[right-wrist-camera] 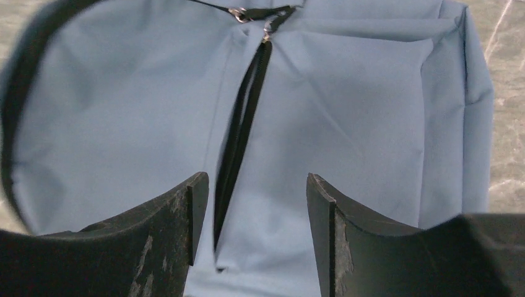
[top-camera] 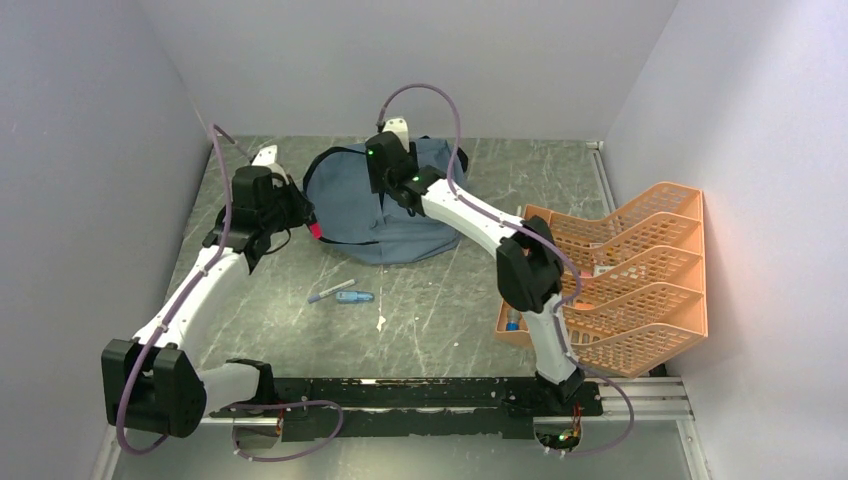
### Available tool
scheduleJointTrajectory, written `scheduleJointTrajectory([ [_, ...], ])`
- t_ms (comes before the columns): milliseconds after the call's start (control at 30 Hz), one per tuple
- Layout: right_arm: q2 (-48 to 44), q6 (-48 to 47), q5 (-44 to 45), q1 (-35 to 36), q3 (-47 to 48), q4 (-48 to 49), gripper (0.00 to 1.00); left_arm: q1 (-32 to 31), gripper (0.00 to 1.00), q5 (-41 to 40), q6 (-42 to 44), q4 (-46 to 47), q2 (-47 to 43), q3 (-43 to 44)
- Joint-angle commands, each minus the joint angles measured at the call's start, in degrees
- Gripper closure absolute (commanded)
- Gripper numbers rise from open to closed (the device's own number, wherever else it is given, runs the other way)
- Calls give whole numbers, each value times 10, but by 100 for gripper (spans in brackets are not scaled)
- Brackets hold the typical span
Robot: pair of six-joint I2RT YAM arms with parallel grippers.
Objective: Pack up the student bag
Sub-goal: Place the stationery in the student bag.
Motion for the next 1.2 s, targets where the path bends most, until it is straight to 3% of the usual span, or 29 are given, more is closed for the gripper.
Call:
scheduleJointTrajectory([
  [0,71,-25,75,-11,85,-74,37,1,95,-6,23,19,-10,-3],
  [667,193,-86,-14,-34,205,-64,36,6,95,7,21,19,-10,-13],
  [1167,254,-112,-7,-31,238,-94,32,12,95,14,21,22,-7,-16],
])
